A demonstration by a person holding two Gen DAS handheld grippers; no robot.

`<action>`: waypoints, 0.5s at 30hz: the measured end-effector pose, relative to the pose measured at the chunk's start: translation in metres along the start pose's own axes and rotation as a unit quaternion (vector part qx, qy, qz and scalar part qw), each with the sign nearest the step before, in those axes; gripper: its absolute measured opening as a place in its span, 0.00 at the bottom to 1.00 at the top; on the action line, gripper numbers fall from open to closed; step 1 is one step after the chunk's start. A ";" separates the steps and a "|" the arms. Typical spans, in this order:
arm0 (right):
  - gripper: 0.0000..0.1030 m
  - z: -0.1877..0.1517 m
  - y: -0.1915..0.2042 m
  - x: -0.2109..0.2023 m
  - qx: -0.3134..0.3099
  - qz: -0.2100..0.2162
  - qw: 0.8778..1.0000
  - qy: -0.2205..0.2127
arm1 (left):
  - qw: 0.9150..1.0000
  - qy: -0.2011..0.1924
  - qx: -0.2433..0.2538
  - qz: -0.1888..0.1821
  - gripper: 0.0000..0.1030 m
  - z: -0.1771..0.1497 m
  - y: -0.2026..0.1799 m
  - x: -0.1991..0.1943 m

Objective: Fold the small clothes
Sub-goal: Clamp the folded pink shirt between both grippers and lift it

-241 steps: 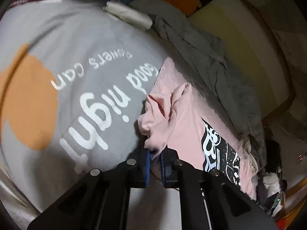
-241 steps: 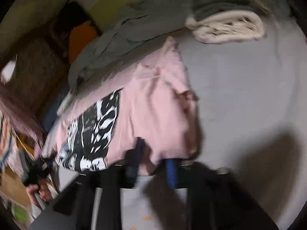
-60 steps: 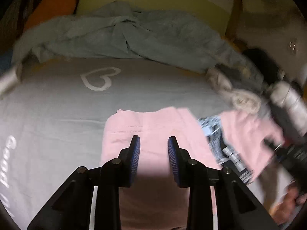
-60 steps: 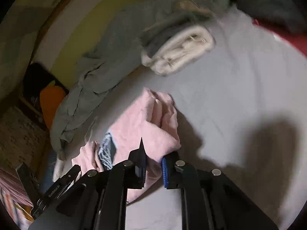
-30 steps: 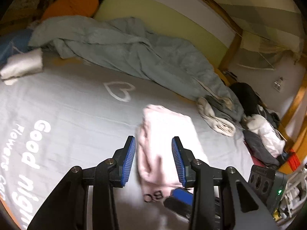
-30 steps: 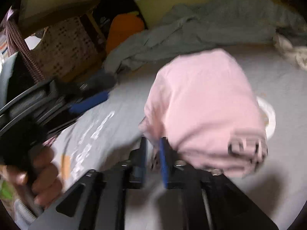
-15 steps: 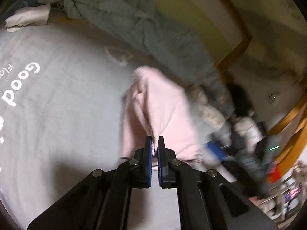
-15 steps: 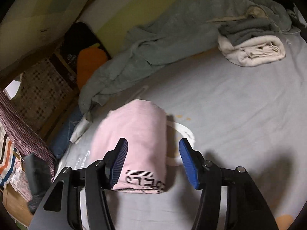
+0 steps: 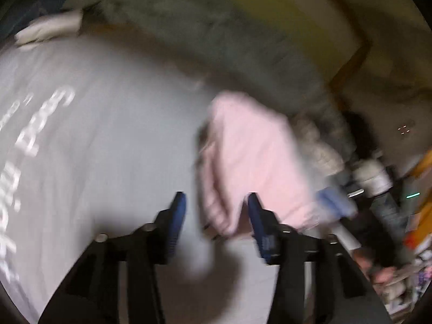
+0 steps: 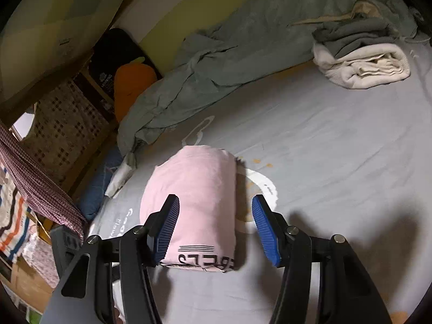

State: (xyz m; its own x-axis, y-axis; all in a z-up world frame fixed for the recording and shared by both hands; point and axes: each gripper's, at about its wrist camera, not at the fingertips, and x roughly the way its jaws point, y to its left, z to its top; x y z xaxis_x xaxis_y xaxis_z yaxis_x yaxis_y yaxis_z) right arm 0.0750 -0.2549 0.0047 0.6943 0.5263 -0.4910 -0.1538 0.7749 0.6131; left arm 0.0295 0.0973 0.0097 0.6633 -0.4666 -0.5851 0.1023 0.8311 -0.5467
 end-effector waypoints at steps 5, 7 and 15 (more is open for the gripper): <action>0.59 0.001 -0.021 0.020 0.086 0.035 0.996 -0.015 | 0.988 0.046 -0.116 -0.093 0.74 0.026 0.025 0.034; 0.59 0.000 -0.026 0.033 0.100 0.048 0.994 0.010 | 0.981 0.071 -0.149 -0.104 0.73 0.024 0.038 0.054; 0.35 -0.012 -0.027 0.067 0.086 0.082 0.990 0.071 | 0.977 0.074 -0.160 -0.120 0.24 0.013 0.039 0.070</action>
State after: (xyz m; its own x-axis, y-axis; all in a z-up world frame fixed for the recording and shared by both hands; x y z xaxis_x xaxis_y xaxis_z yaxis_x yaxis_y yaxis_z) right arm 0.1173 -0.2361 -0.0519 0.5626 0.6938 -0.4496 -0.1258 0.6093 0.7829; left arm 0.0898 0.1013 -0.0453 0.5322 -0.6942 -0.4846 -0.0111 0.5666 -0.8239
